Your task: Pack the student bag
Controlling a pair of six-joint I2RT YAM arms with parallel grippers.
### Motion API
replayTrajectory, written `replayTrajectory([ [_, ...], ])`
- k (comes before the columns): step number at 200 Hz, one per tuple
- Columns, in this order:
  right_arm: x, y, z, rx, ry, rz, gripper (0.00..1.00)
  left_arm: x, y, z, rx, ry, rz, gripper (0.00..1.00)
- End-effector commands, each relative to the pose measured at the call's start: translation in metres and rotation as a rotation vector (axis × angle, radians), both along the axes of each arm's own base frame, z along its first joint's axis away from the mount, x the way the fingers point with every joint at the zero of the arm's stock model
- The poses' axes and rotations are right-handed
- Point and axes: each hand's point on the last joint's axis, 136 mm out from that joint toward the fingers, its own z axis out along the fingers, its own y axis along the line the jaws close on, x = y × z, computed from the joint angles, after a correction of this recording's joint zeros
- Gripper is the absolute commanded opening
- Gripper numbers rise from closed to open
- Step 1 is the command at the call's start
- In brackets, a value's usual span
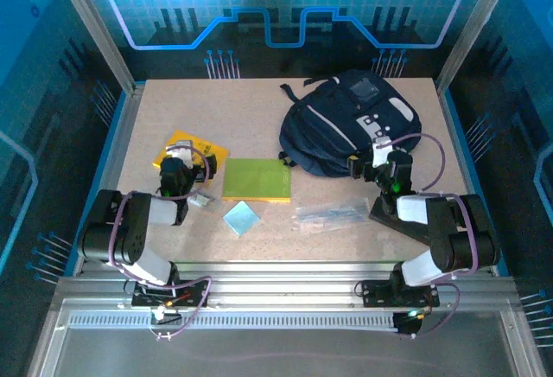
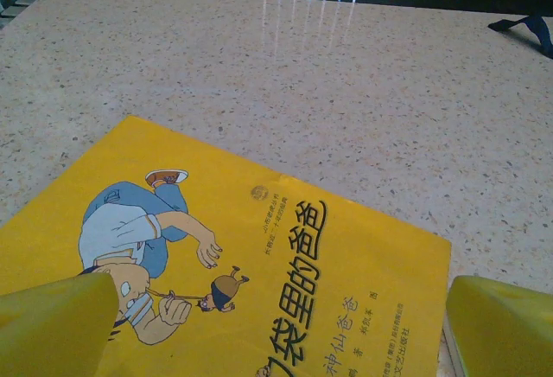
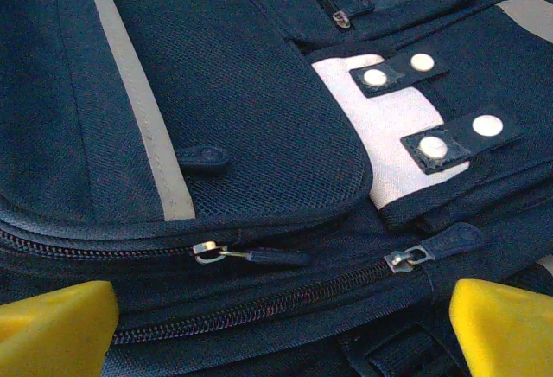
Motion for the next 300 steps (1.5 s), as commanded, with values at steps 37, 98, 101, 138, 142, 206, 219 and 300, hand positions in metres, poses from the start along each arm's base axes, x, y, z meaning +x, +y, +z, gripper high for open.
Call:
replayTrajectory([
  [37, 0.004, -0.002, 0.005, -0.001, -0.024, 0.001, 1.00, 0.006, -0.004, 0.009, 0.012, -0.024, -0.026, 0.99],
  [98, 0.004, -0.002, 0.005, 0.000, -0.023, 0.004, 1.00, 0.006, -0.002, 0.009, 0.007, -0.023, -0.026, 0.99],
  [101, 0.004, -0.002, 0.005, 0.001, -0.022, 0.003, 1.00, 0.006, -0.003, 0.009, 0.008, -0.022, -0.028, 0.99],
  [138, 0.007, -0.005, 0.013, -0.007, -0.014, -0.016, 1.00, 0.004, 0.008, 0.011, 0.013, -0.035, 0.038, 0.99],
  [142, 0.008, -0.006, 0.016, -0.010, -0.005, -0.029, 1.00, 0.003, 0.009, 0.012, 0.013, -0.039, 0.047, 0.99],
  [206, -0.006, -0.059, 0.062, 0.073, 0.273, -0.426, 1.00, -0.003, 0.002, 0.075, -0.019, -0.023, 0.137, 0.99],
  [219, -0.012, -0.063, 0.062, 0.126, 0.357, -0.466, 1.00, -0.001, -0.006, 0.083, -0.159, -0.003, 0.146, 0.99],
  [300, -0.002, -0.063, 0.034, 0.636, 0.565, -0.409, 1.00, -0.003, -0.130, 0.048, -0.720, 0.295, 0.053, 0.99],
])
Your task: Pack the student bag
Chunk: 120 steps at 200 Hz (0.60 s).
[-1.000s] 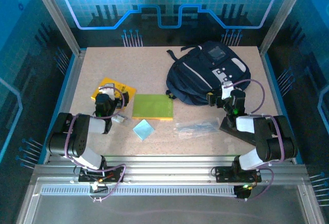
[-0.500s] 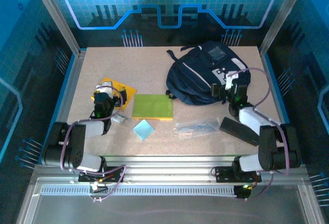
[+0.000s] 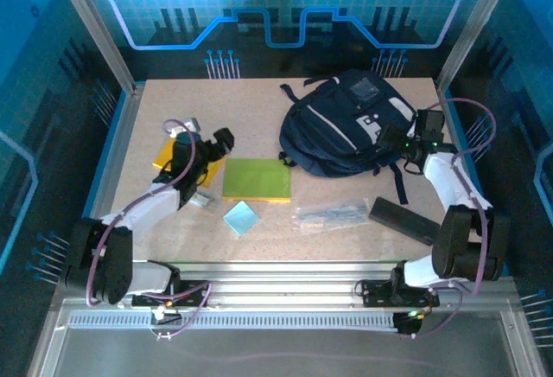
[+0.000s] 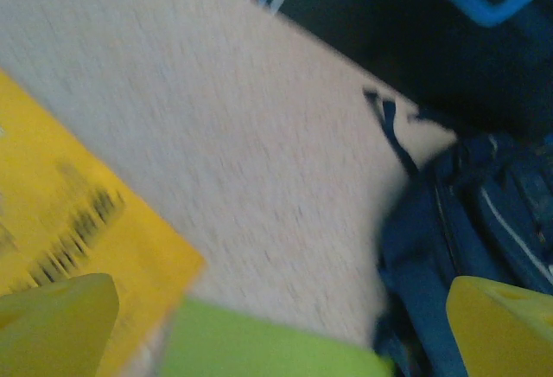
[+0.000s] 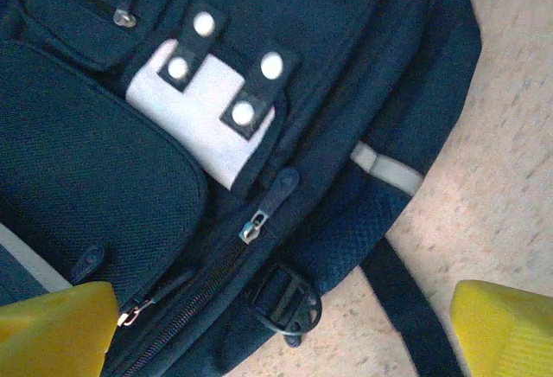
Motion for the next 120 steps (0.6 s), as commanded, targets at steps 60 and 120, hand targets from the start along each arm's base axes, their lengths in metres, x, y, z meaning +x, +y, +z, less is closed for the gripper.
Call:
replayTrajectory([
  [60, 0.017, 0.006, -0.062, 0.416, 0.083, -0.062, 0.96, -0.030, -0.135, -0.037, -0.235, 0.248, -0.171, 0.99],
  [120, 0.039, -0.018, -0.090, 0.400, 0.074, -0.157, 0.89, -0.040, -0.158, -0.045, -0.232, 0.280, -0.206, 0.99],
])
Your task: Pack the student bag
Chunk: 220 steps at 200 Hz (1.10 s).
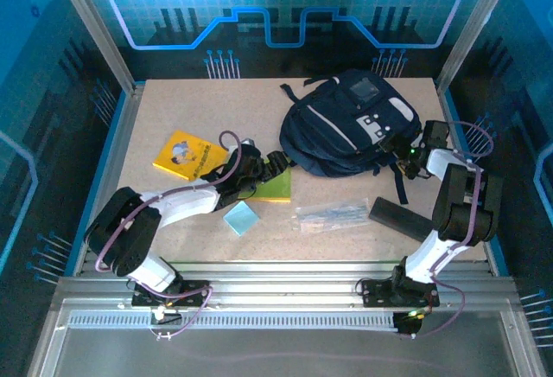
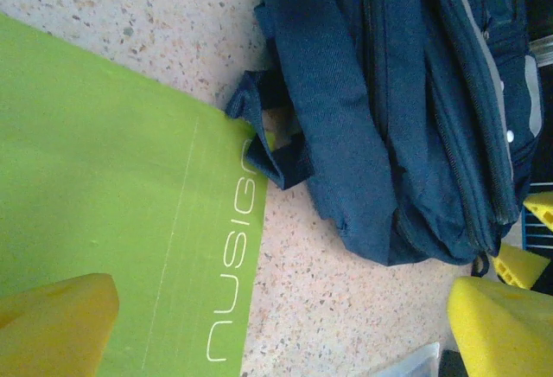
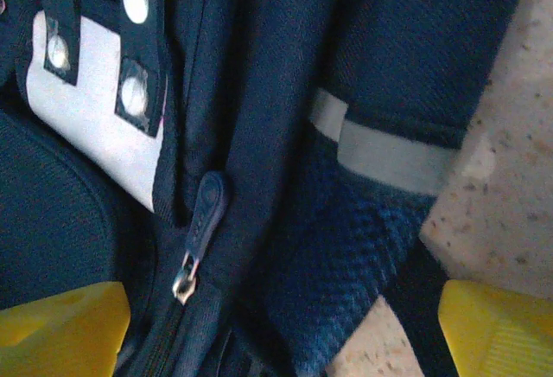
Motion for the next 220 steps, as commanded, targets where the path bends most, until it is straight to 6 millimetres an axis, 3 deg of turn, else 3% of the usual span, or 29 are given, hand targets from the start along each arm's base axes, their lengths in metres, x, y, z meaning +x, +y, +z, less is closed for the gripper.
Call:
replayTrajectory([
  [1, 0.019, -0.010, -0.009, 0.021, -0.011, -0.044, 0.89, 0.003, -0.004, 0.005, -0.025, 0.018, 0.009, 0.99],
  [33, 0.034, -0.010, -0.028, 0.076, -0.001, -0.066, 0.79, 0.000, -0.001, 0.004, -0.027, 0.017, 0.021, 0.99],
  [49, 0.044, -0.004, -0.029, 0.130, -0.026, -0.054, 0.63, -0.001, 0.000, 0.005, -0.028, 0.017, 0.021, 0.99],
  [72, 0.052, 0.009, -0.021, 0.176, -0.074, -0.023, 0.33, -0.001, 0.000, 0.003, -0.030, 0.019, 0.022, 0.99],
  [100, 0.049, 0.031, 0.015, 0.201, -0.142, 0.031, 0.00, 0.004, -0.009, 0.011, -0.056, -0.016, -0.008, 0.99],
  [129, 0.040, 0.056, 0.057, 0.200, -0.179, 0.062, 0.00, 0.016, -0.032, 0.023, -0.068, -0.076, -0.107, 0.99],
  [160, 0.030, 0.073, 0.087, 0.189, -0.153, 0.022, 0.00, 0.019, -0.064, 0.042, -0.090, -0.126, -0.274, 0.92],
  [220, 0.033, 0.113, 0.122, 0.199, -0.123, -0.068, 0.00, -0.030, -0.131, 0.073, -0.008, -0.222, -0.578, 0.81],
])
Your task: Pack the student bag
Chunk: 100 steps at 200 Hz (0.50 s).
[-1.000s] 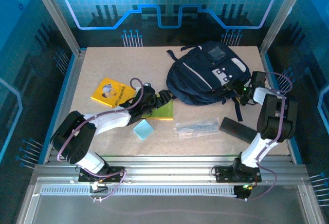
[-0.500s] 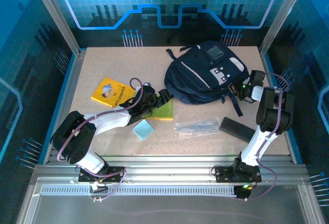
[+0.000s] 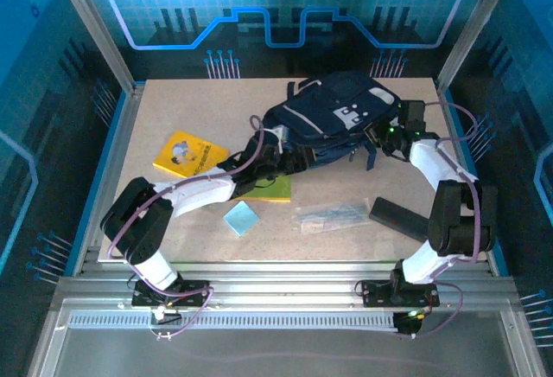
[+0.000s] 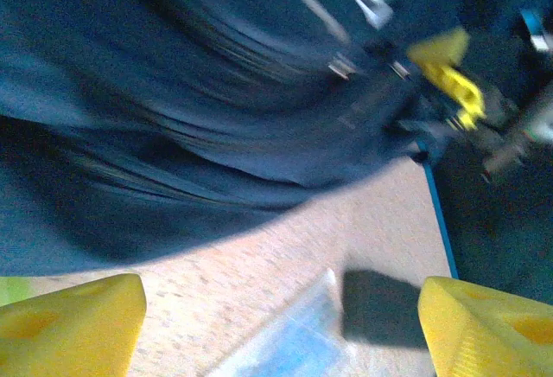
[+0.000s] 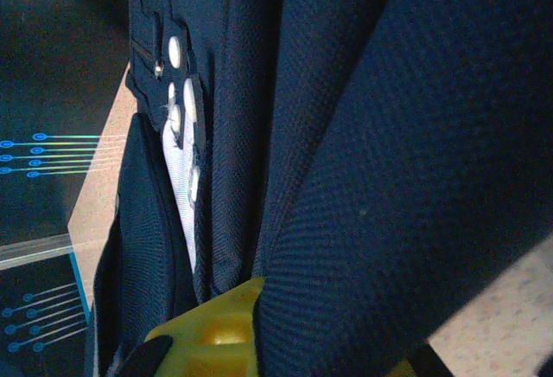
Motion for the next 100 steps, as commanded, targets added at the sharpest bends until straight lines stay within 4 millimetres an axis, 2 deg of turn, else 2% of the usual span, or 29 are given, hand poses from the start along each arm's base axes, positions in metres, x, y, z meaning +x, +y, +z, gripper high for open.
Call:
replayTrajectory([
  [1, 0.004, 0.018, 0.033, 0.061, -0.017, -0.042, 0.00, -0.028, -0.033, 0.017, 0.048, -0.080, -0.183, 0.80],
  [21, 0.007, 0.029, 0.038, 0.072, -0.001, -0.051, 0.00, -0.039, -0.052, 0.022, 0.035, -0.104, -0.258, 0.74],
  [44, 0.009, 0.044, 0.044, 0.089, 0.010, -0.022, 0.00, -0.037, -0.069, 0.019, -0.016, -0.107, -0.300, 0.70],
  [72, 0.008, 0.052, 0.045, 0.110, 0.011, -0.009, 0.00, -0.023, -0.087, 0.000, -0.017, -0.137, -0.332, 0.69],
  [100, 0.005, 0.058, 0.048, 0.131, 0.007, 0.016, 0.00, -0.003, -0.103, -0.010, 0.010, -0.220, -0.364, 0.65],
])
